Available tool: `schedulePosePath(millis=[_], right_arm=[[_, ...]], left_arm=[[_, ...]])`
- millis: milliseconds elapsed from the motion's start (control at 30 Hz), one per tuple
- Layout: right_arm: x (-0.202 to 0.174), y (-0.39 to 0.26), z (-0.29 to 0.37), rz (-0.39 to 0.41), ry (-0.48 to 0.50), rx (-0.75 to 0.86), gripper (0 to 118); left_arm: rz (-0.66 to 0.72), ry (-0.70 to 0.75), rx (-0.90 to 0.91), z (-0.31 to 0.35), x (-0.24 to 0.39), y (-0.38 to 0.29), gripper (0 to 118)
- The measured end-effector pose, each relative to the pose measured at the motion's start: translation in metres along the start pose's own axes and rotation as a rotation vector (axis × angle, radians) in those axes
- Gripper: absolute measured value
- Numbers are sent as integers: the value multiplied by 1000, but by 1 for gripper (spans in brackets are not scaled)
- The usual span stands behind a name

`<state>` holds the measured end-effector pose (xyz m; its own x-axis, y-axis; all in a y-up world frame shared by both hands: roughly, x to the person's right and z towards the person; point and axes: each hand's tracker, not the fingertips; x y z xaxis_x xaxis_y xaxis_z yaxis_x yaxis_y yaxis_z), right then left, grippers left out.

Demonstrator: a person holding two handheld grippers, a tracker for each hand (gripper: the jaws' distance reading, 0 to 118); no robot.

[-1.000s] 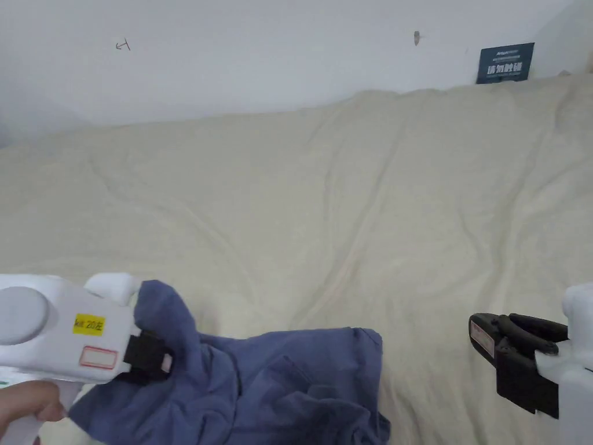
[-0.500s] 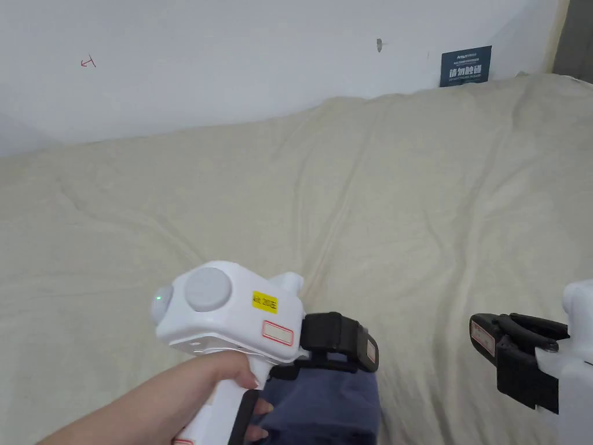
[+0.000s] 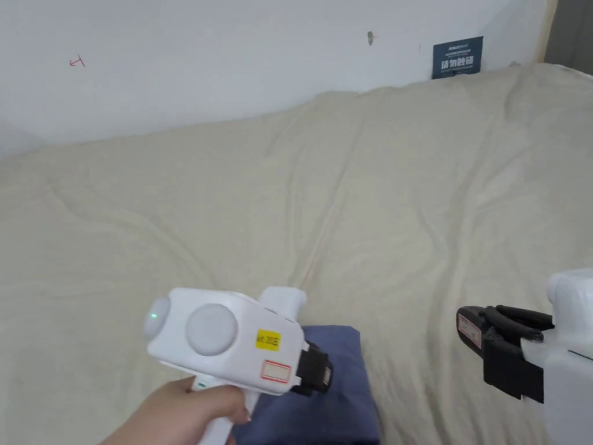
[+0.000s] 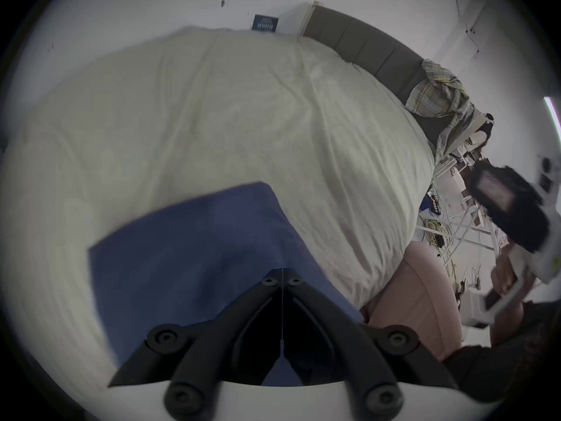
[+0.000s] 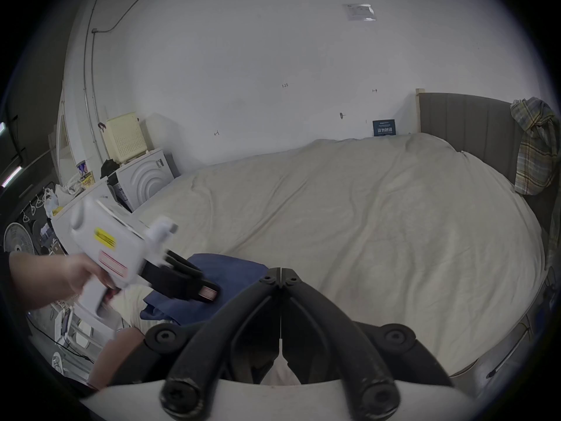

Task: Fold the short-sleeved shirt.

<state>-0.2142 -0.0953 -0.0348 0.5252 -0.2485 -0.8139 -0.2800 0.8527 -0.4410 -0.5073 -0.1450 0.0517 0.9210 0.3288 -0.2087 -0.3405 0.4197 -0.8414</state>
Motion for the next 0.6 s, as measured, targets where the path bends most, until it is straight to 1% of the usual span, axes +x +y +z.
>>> schedulePosePath(millis=[67,133,200,233,300,333,367,467,500,600], right_arm=[[-1,-1,1,2,-3,-9,0],[-2,-1,2,15,-11,-15,0],[-3,-2,3,24,-17,-16,0],[-4,-1,3,22,-16,-17,0],[-5,-1,3,-3,3,-12,0],[-5,-1,3,-20,22,-9,0],[-5,-1,3,-37,41,-6,0],[-12,6,8,-48,66,31,0],[-15,10,12,-45,75,59,0],[-26,26,28,-4,74,197,0]], left_arm=[[43,-6,-36,-28,1,-2,0],[48,-9,-53,-53,4,-7,0],[62,-1,-44,-60,6,-14,0],[111,-25,34,-54,5,-14,0],[190,-128,110,-42,3,-23,0],[203,-200,185,-30,3,-31,0],[206,-236,280,-13,6,-39,0],[165,-139,598,56,9,-62,0],[157,-94,678,80,8,-71,0],[148,87,892,146,3,-95,0]])
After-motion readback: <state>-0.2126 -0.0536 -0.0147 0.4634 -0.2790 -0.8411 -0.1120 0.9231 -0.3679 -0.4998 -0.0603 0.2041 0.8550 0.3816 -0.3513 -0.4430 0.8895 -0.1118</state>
